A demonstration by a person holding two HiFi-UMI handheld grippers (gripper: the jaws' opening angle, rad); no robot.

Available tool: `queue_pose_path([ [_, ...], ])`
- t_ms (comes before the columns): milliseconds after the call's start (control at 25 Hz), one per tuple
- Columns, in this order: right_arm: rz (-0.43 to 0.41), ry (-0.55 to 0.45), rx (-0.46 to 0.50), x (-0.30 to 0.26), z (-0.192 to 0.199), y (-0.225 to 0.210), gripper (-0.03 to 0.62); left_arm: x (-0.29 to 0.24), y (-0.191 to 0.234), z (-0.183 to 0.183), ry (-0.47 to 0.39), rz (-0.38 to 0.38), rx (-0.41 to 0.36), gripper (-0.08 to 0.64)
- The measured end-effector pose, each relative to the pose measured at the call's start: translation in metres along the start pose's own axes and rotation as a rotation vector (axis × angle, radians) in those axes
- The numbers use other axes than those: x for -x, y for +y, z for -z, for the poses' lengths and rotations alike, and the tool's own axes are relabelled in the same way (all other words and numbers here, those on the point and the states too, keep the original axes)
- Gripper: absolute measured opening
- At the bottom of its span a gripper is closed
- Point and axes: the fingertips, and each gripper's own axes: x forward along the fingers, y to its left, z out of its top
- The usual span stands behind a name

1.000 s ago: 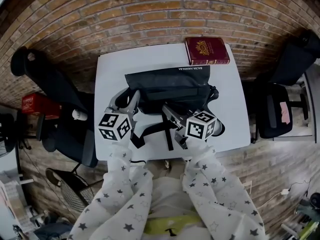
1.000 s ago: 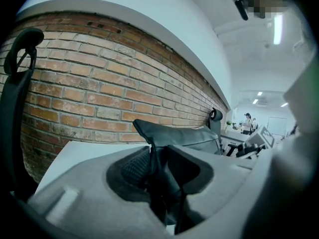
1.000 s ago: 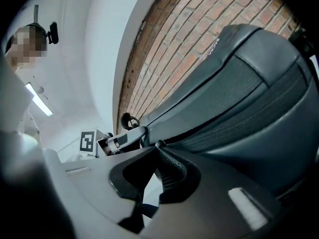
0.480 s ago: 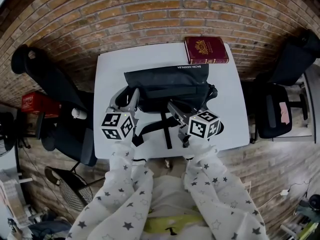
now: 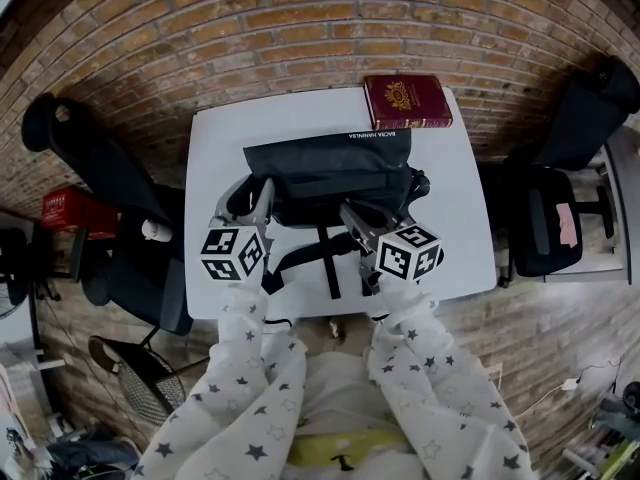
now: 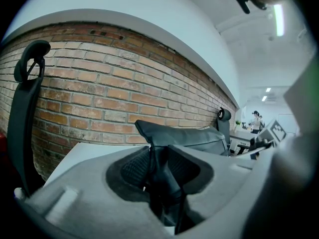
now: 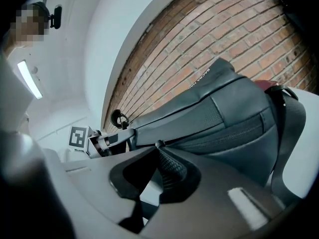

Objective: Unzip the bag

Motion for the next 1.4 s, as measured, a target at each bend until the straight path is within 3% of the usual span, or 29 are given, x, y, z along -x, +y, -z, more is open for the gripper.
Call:
queue_pose_path([
  [880, 0.114, -0.031, 0.047, 0.026, -0.011, -0.027, 0.015, 0.0, 0.002, 0.001, -0.013, -0.04, -0.003, 0.114],
  [1400, 0.225, -0.084, 0.029, 0.054, -0.023, -0.05, 0.015, 0.001, 0.006, 0.0, -0.017, -0.054, 0.0, 0.114],
])
